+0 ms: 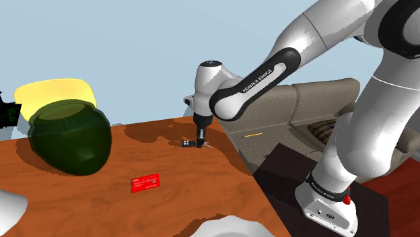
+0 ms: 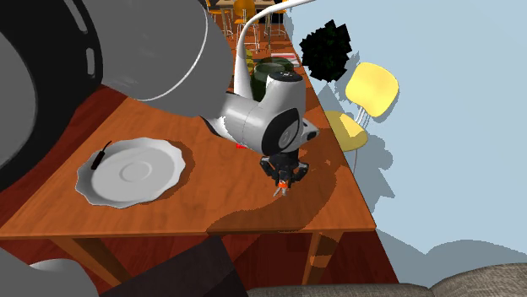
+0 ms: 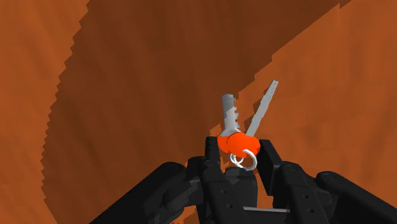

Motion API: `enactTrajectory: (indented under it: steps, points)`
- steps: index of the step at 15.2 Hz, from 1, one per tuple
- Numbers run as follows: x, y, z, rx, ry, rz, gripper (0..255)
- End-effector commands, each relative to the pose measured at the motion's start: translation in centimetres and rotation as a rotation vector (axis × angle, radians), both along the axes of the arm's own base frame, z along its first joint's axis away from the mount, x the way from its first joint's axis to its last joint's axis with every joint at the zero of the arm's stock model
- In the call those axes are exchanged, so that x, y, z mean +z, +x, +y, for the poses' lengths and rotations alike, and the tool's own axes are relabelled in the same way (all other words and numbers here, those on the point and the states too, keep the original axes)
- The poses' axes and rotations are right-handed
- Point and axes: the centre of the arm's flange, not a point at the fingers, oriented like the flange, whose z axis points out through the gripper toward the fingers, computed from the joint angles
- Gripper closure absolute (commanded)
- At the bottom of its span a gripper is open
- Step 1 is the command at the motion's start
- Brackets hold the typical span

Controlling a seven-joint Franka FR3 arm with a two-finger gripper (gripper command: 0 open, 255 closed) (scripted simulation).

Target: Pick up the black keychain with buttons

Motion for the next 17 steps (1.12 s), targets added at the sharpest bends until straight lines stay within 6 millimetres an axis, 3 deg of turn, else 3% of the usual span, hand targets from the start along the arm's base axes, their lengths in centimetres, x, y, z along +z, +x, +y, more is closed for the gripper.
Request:
enactTrajectory:
  steps: [1, 7, 17]
  points:
    - [-0.2, 0.1, -0.3, -0.005, -0.001, 0.002, 255]
    - [-0.1, 0.2, -0.3, -0.005, -0.001, 0.002, 255]
    - [5.2, 0.2, -0.3, -0.005, -0.001, 0.002, 255]
